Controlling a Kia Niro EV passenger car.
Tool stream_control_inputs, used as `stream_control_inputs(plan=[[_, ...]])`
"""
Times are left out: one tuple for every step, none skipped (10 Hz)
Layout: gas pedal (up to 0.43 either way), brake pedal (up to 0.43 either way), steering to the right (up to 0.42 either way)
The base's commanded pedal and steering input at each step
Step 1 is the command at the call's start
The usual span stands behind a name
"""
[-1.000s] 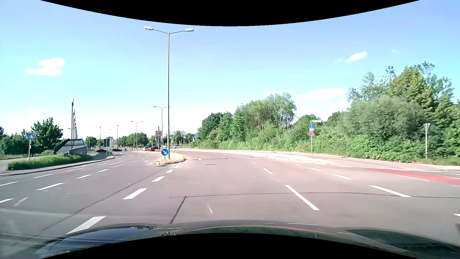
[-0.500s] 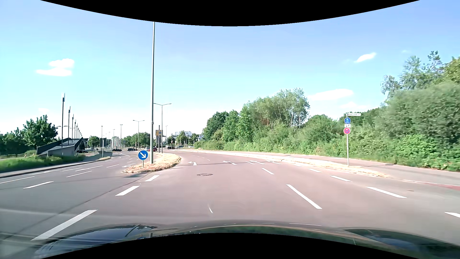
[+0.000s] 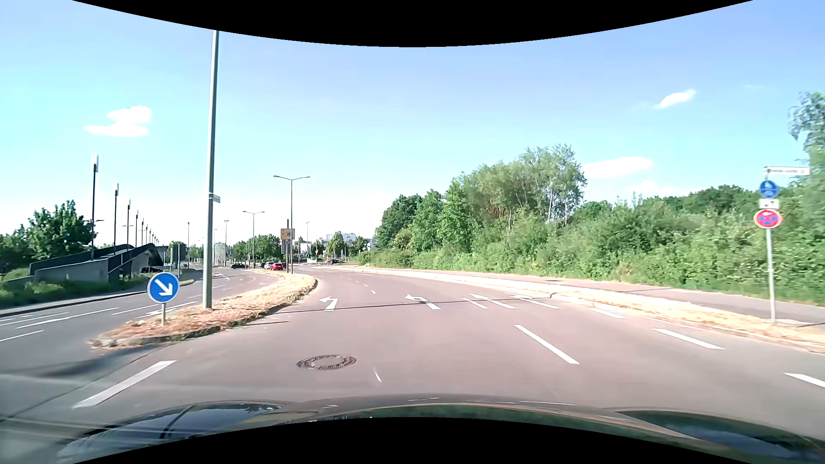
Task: Follow the waypoints while adhering to traffic rules and regulations
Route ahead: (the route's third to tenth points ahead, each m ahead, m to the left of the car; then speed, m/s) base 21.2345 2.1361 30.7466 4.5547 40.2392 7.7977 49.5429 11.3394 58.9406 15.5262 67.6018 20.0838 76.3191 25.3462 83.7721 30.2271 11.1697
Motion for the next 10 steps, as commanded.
stream_control_inputs(plan=[[0.138,0.006,-0.034],[0.138,0.006,-0.034],[0.138,0.012,-0.037],[0.138,0.006,-0.042],[0.138,0.006,-0.046],[0.138,0.006,-0.05],[0.138,0.006,-0.051],[0.138,0.006,-0.053],[0.138,0.006,-0.053],[0.138,0.006,-0.053]])
